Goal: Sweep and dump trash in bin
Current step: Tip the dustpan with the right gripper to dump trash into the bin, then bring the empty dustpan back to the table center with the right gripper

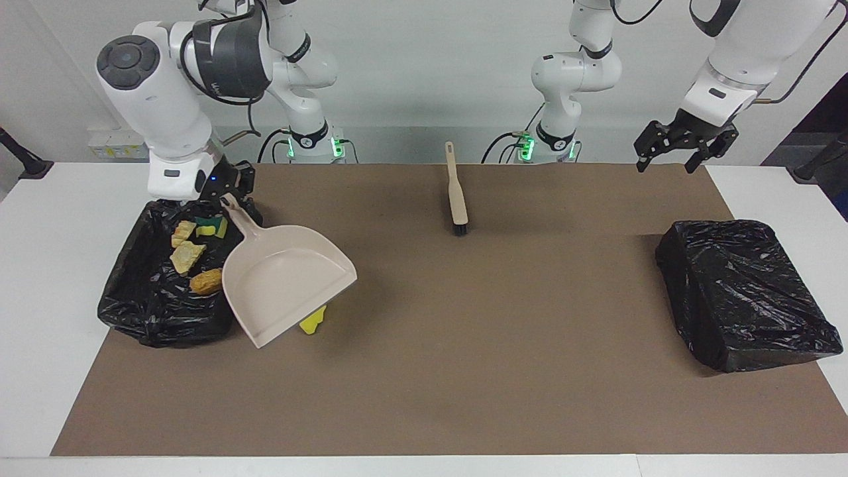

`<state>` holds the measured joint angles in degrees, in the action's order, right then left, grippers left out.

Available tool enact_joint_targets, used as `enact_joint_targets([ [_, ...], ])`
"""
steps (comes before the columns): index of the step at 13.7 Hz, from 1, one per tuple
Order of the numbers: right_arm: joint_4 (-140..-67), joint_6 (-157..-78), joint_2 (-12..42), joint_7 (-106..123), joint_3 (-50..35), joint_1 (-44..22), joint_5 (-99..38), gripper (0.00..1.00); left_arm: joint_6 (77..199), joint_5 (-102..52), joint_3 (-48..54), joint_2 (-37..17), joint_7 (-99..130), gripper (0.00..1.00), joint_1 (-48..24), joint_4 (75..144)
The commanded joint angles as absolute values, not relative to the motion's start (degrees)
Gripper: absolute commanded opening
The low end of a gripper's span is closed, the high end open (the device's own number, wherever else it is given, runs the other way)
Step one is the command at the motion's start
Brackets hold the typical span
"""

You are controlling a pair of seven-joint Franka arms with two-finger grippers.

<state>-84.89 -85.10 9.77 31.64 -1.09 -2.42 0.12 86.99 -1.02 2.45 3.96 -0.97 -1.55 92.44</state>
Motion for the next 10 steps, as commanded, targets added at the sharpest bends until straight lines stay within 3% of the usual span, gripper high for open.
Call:
enact_joint_targets([
  [1, -84.2, -83.8, 9.6, 19.9, -0.9, -5.2, -6.3, 0.0, 85.6, 0.0, -1.7, 3.3, -1.5, 1.0, -6.2, 90.6],
  [5, -86.3, -89.7, 10.9, 0.5, -1.0, -12.5, -15.5, 0.0, 86.4, -0.1, -2.1, 3.7, -1.5, 1.0, -5.6, 90.7],
  [10, -92.5, -104.0, 13.6, -16.7, -1.1, -23.3, -20.6, 0.0, 87.5, -0.3, -2.2, 3.9, -1.5, 1.0, -5.5, 91.1],
])
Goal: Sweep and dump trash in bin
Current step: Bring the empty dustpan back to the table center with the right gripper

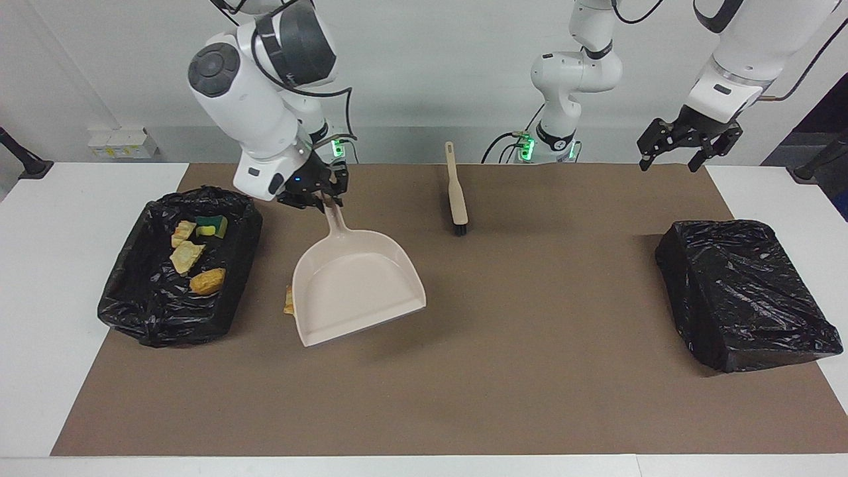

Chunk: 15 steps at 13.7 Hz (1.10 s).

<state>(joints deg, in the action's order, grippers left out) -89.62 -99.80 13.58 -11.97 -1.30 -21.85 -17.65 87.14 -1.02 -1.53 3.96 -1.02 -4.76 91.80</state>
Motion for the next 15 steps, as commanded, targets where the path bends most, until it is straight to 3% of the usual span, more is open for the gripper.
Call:
enact_joint_targets([
  [1, -93.2, -105.5, 14.5, -18.6, -1.1, -25.1, -21.4, 0.0, 87.6, -0.5, -2.2, 3.9, -1.0, 1.0, -5.3, 91.3],
  [9, -95.3, -126.0, 26.4, -21.8, -1.1, -32.2, -22.1, 0.0, 86.9, -1.0, -2.1, 5.7, -1.7, 1.0, -5.6, 94.5],
  [15, -95.6, -126.3, 26.7, -23.3, -1.1, -32.9, -23.2, 0.0, 87.9, -2.9, -2.0, 6.7, -1.6, 1.0, -5.8, 96.3],
])
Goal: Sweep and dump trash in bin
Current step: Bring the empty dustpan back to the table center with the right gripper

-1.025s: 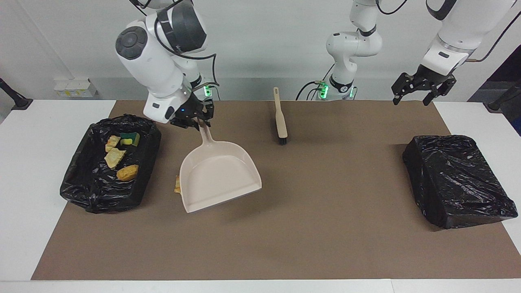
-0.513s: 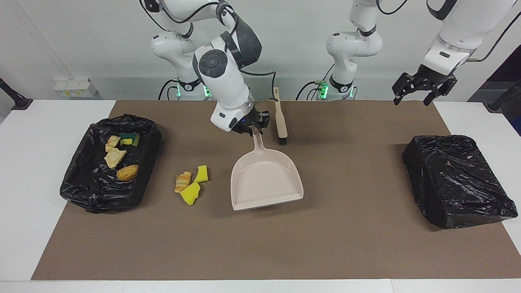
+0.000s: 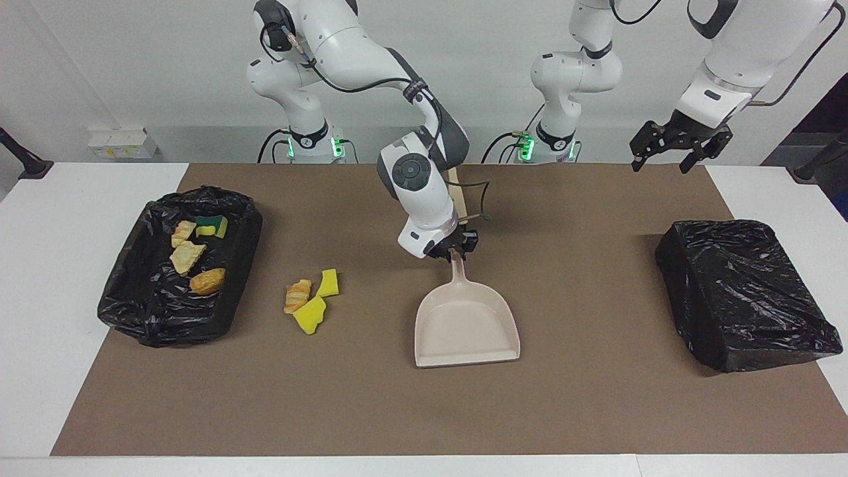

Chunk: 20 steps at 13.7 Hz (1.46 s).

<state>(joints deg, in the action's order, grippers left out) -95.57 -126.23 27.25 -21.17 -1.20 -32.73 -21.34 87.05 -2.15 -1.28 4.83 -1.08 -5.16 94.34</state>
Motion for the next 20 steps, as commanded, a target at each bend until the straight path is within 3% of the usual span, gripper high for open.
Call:
enact_joint_targets([
  [1, -95.6, -126.0, 26.7, -23.5, -1.1, -32.9, -23.3, 0.37, 88.0, -2.9, -1.9, 6.6, -1.0, 1.0, -5.9, 96.3],
  [2, -95.4, -125.9, 26.8, -22.7, -1.1, -32.9, -22.2, 0.99, 88.0, -2.9, -1.9, 6.6, -1.3, 1.0, -5.7, 96.2],
  [7, -94.9, -121.4, 22.4, -23.6, -0.5, -33.0, -22.3, 1.0, 88.1, -2.8, -1.8, 6.5, -1.8, 1.0, -5.4, 96.2],
  [11, -94.7, -113.8, 16.7, -23.6, -0.1, -28.9, -20.8, 1.0, 92.1, -2.8, -1.2, 5.4, -1.5, 1.0, -7.1, 96.3],
  [15, -95.0, -104.7, 12.8, -25.4, -0.9, -27.9, -19.1, 1.0, 95.0, -2.7, -1.1, -1.5, -1.1, 1.0, -12.7, 94.1],
  [17, -98.4, -103.0, 9.9, -34.0, -1.0, -31.7, -19.2, 1.0, 97.4, -2.9, -1.1, -4.6, -1.0, 1.0, -15.4, 93.6],
  [20, -112.6, -105.3, 1.3, -37.8, -1.1, -35.4, -25.6, 1.0, 103.7, -3.2, -1.1, -9.0, 1.6, 1.0, -19.5, 93.6],
])
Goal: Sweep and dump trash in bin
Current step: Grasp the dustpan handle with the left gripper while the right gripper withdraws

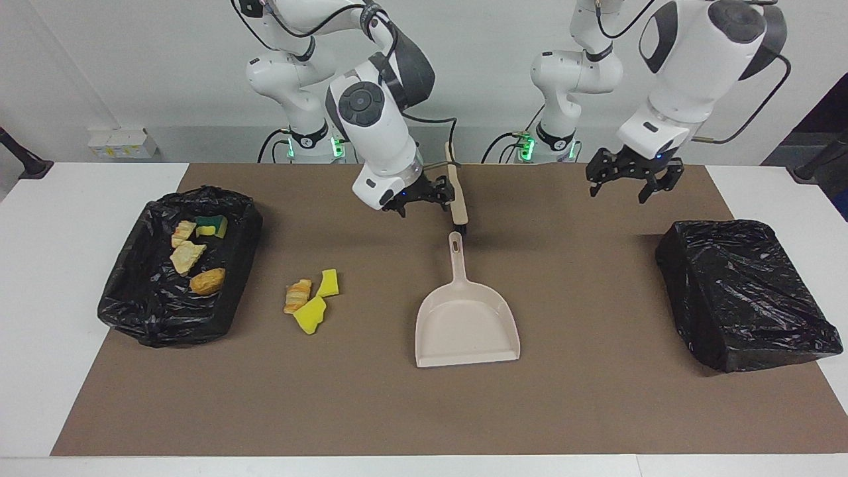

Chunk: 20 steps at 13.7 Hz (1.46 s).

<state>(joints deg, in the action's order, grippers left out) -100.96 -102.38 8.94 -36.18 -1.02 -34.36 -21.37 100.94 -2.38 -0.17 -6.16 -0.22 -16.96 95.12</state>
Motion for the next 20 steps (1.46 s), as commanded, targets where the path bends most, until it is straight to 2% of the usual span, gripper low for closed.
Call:
enact_joint_targets([
  [1, -117.2, -107.6, -1.6, -38.2, -1.1, -37.2, -28.0, 1.0, 105.1, -3.1, -1.1, -10.9, 3.1, 1.0, -20.4, 93.5],
  [3, -123.9, -112.1, -6.0, -42.3, -1.1, -40.1, -30.8, 1.0, 107.1, -3.0, -1.1, -17.8, 7.5, 1.0, -23.5, 88.5],
  [5, -127.2, -114.0, -7.3, -43.7, -1.1, -43.3, -32.5, 1.0, 107.3, -3.4, -1.1, -23.4, 10.4, 1.0, -24.4, 83.0],
  [6, -128.7, -117.0, -6.9, -43.2, -1.1, -46.0, -32.5, 1.0, 107.5, -3.7, -1.0, -24.6, 11.3, 1.0, -25.3, 82.6],
  [7, -131.6, -123.7, -6.1, -42.9, -1.1, -49.9, -32.5, 1.0, 108.4, -3.7, -1.0, -25.7, 12.8, 1.0, -27.5, 82.7],
  [9, -134.6, -133.0, -2.0, -41.8, -1.1, -53.5, -32.0, 1.0, 109.2, -3.7, -1.0, -26.5, 15.5, 1.0, -29.6, 82.7],
  [11, -134.6, -135.1, 1.5, -40.9, -1.1, -53.6, -31.5, 1.0, 110.5, -3.4, -1.0, -26.6, 17.4, 1.0, -32.5, 83.5],
  [13, -134.7, -135.1, 1.8, -40.4, -1.0, -54.1, -30.9, 1.0, 112.9, -3.4, -1.0, -27.1, 20.6, 1.0, -35.3, 85.9],
  [15, -134.6, -134.9, 1.8, -40.5, -1.0, -54.1, -30.7, 0.84, 117.8, -3.3, -0.9, -28.1, 23.2, 1.0, -36.8, 87.7],
  [16, -134.6, -134.5, 1.8, -41.1, -1.0, -54.1, -30.4, 0.8, 116.9, -3.2, -1.0, -28.1, 22.9, 1.0, -37.1, 88.9],
  [20, -134.2, -131.6, 1.2, -41.2, -0.9, -54.0, -26.4, 0.8, 114.2, -2.1, -0.9, -26.3, 23.1, 1.0, -37.1, 93.3],
])
